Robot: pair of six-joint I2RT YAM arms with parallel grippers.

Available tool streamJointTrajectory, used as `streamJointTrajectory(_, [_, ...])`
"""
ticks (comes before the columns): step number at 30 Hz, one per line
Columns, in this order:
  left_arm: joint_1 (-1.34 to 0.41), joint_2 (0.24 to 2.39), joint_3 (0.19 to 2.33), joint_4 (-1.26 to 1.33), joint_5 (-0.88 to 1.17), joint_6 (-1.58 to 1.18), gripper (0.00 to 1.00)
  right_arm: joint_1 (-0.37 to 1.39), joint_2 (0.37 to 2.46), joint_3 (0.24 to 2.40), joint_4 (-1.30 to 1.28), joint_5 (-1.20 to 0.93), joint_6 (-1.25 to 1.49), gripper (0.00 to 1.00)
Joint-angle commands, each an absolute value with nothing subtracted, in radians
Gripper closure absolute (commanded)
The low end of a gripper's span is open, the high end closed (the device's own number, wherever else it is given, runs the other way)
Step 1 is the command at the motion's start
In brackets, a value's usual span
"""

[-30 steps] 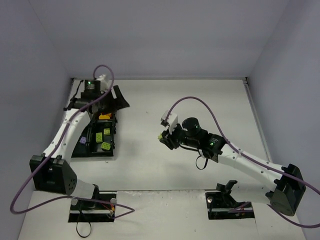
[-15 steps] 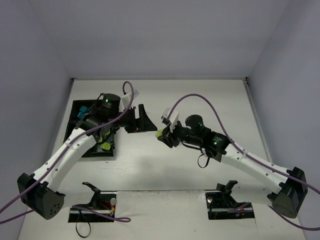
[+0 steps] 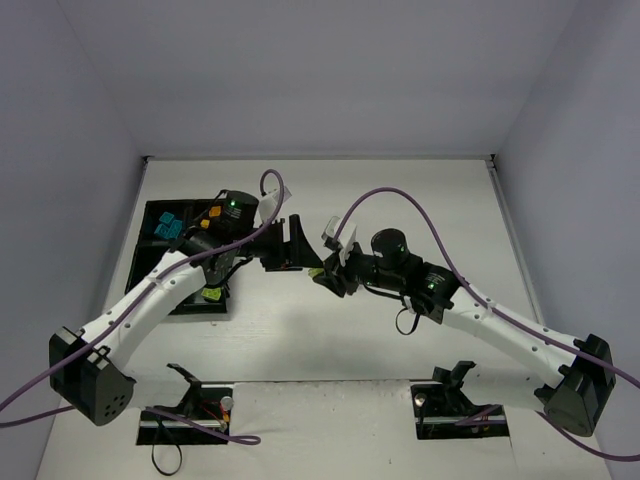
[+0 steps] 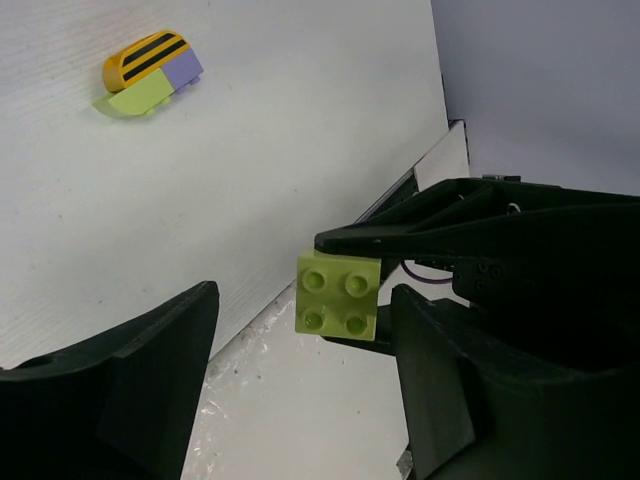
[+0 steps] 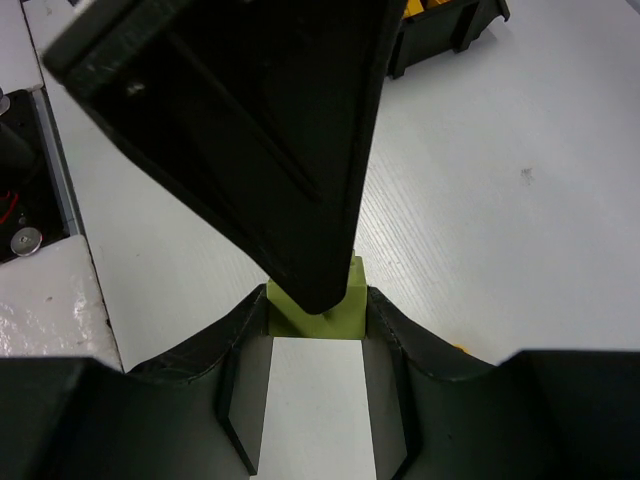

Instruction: Sort the legos into containers by color

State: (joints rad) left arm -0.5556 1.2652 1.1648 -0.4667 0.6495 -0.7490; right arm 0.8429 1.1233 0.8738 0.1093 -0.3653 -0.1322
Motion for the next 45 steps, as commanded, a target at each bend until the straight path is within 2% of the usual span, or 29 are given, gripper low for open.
streamJointTrajectory(1, [-0.558,1.267,1.186,-0.391,0.638,-0.764,0.38,0.839,1.103,0.92,0.179,-0.388,-0.124,0.96])
streamJointTrajectory(7, [-0.584,1.287,1.186,-0.367,0.646,-0.784,0.51,0.838,1.108,0.919,0.181,-0.38,-0.123,0.95])
streamJointTrajectory(10, [-0.597,1.296,1.187,-0.364,0.652,-0.785,0.61,0.838,1.109,0.919,0.183,-0.37,-0.123,0.95])
streamJointTrajectory(11, [-0.598,1.296,1.184,-0.362,0.653,-0.785,0.68,0.838,1.109,0.917,0.183,-0.364,-0.123,0.95])
streamJointTrajectory(18, [-0.598,1.295,1.177,-0.359,0.66,-0.792,0.83,0.838,1.117,0.914,0.184,-0.347,-0.129,0.91])
streamJointTrajectory(20, [-0.598,1.295,1.175,-0.359,0.655,-0.79,0.84,0.838,1.123,0.916,0.186,-0.339,-0.127,0.72])
streamJointTrajectory(21, [-0.598,1.295,1.174,-0.364,0.655,-0.788,0.84,0.838,1.127,0.917,0.186,-0.33,-0.126,0.46])
streamJointTrajectory(23, [-0.597,1.293,1.175,-0.373,0.634,-0.776,0.84,0.836,1.132,0.917,0.181,-0.319,-0.121,0.27])
streamJointTrajectory(24, [-0.594,1.295,1.178,-0.396,0.621,-0.769,0.84,0.835,1.135,0.916,0.179,-0.311,-0.117,0.15])
streamJointTrajectory(27, [-0.574,1.296,1.201,-0.474,0.552,-0.707,0.84,0.827,1.144,0.913,0.161,-0.288,-0.107,0.03])
streamJointTrajectory(32, [-0.491,1.292,1.265,-0.619,0.385,-0.624,0.84,0.799,1.146,0.89,0.144,-0.223,-0.055,0.0])
streamJointTrajectory(35, [-0.413,1.276,1.284,-0.718,0.211,-0.569,0.84,0.772,1.147,0.877,0.134,-0.157,-0.003,0.0])
streamJointTrajectory(41, [-0.244,1.267,1.232,-0.712,-0.024,-0.514,0.82,0.75,1.172,0.874,0.104,-0.054,0.086,0.0])
streamJointTrajectory(45, [-0.172,1.316,1.18,-0.686,-0.055,-0.496,0.78,0.742,1.184,0.868,0.091,0.032,0.129,0.07])
